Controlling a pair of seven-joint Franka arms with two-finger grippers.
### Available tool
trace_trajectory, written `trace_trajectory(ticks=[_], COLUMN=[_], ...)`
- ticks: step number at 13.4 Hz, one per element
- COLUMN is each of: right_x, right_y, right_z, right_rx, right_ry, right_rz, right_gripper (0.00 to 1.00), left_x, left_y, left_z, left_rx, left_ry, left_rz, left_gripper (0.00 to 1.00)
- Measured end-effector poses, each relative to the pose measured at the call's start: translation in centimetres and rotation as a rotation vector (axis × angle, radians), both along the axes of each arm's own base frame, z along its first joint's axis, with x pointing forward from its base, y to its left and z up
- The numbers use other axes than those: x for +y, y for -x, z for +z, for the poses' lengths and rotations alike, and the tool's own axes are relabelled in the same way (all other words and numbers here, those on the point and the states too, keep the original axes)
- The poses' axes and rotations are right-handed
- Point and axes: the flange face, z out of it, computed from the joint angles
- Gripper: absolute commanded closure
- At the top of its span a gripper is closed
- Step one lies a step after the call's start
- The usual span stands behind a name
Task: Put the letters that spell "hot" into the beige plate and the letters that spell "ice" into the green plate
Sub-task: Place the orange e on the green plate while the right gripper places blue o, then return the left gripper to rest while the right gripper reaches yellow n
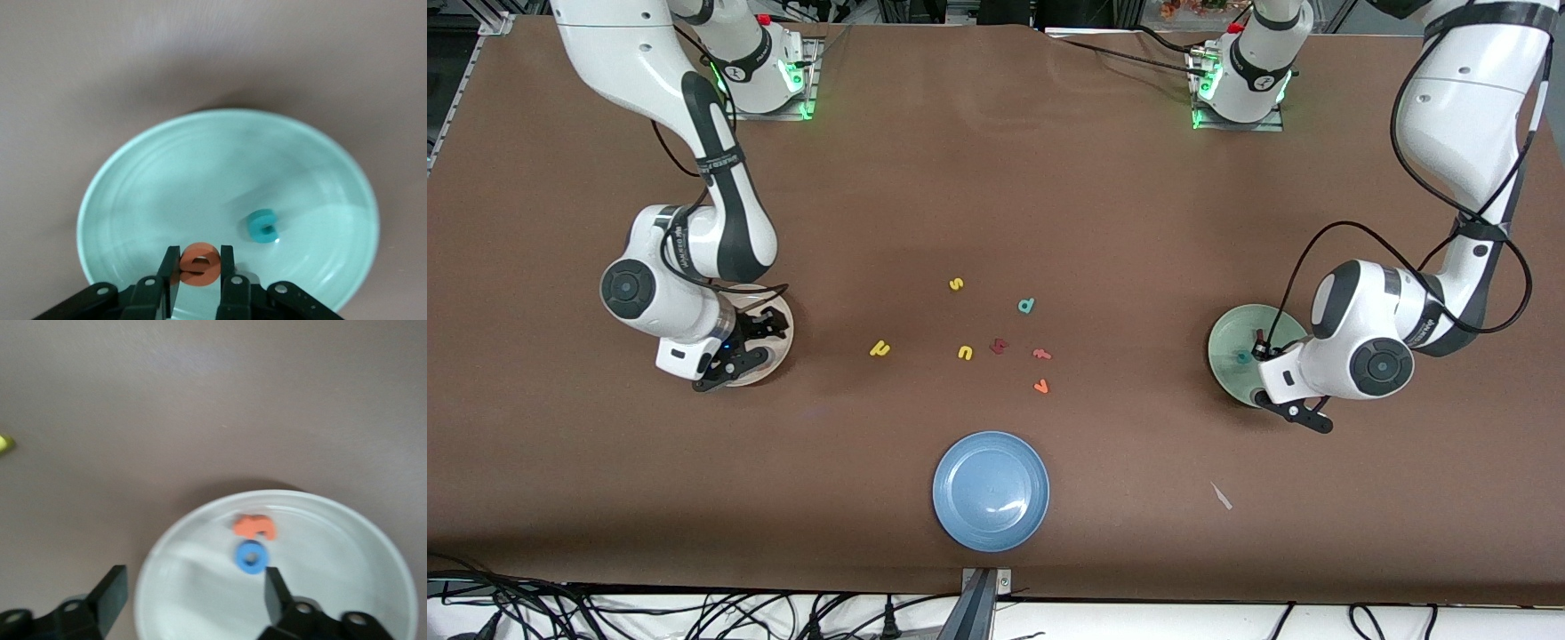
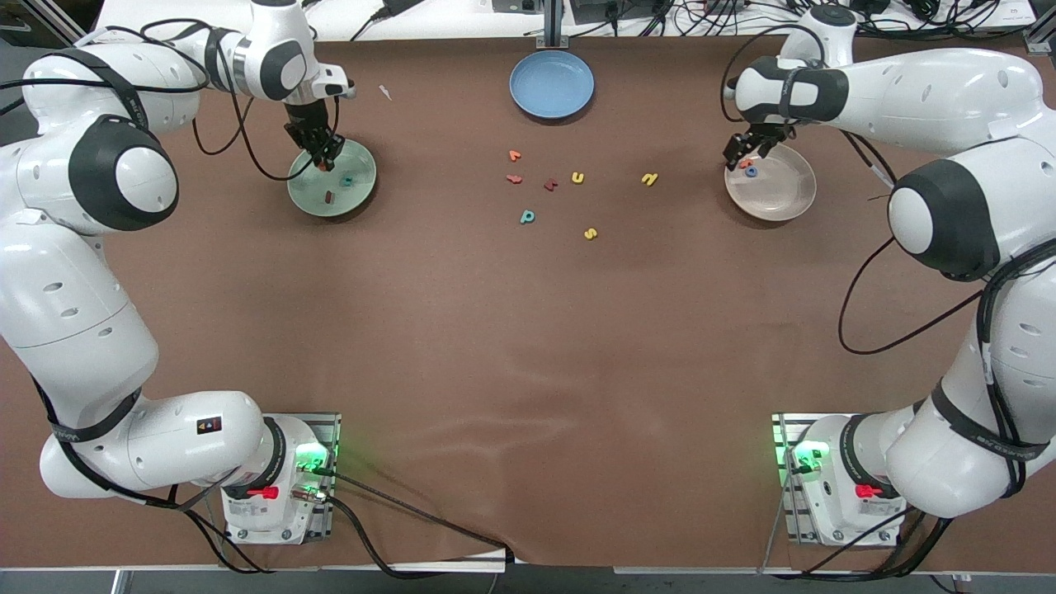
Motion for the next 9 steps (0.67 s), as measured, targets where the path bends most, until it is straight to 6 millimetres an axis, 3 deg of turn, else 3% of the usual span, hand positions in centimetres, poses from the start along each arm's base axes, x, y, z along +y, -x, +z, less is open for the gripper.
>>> trace_trajectory(ticks=[1, 2, 3, 6, 9], right_x=[2.1, 4.3, 6.8, 12.2, 15.0], right_y=[0.1, 0.1, 0.4, 1.1, 0.5], right_z=[0.7, 1.4, 2.0, 2.6, 2.2], right_rx=[0.005, 0.003, -0.001, -0.010, -0.026], right_ry=[0.003, 0.006, 0.009, 0.020, 0.031], right_rz=[-0.082, -0.160, -0.235, -0.412, -0.542], right_gripper=[0.00, 0.00, 0.00, 0.00, 0.00], left_x=[0.3, 0.4, 0.5, -0.1, -0.8], left_y=[0.4, 0.7, 0.9, 0.9, -0.1], left_z=[-0.8, -1.3, -1.5, -1.3, 1.0], left_rx=[0.016, 0.026, 0.032, 0.030, -0.016], left_ry=[0.002, 0.003, 0.003, 0.009, 0.014], left_rz=[0.002, 0.003, 0.004, -0.003, -0.010], left_gripper=[0.88, 0.60, 0.01, 0.00, 0.00])
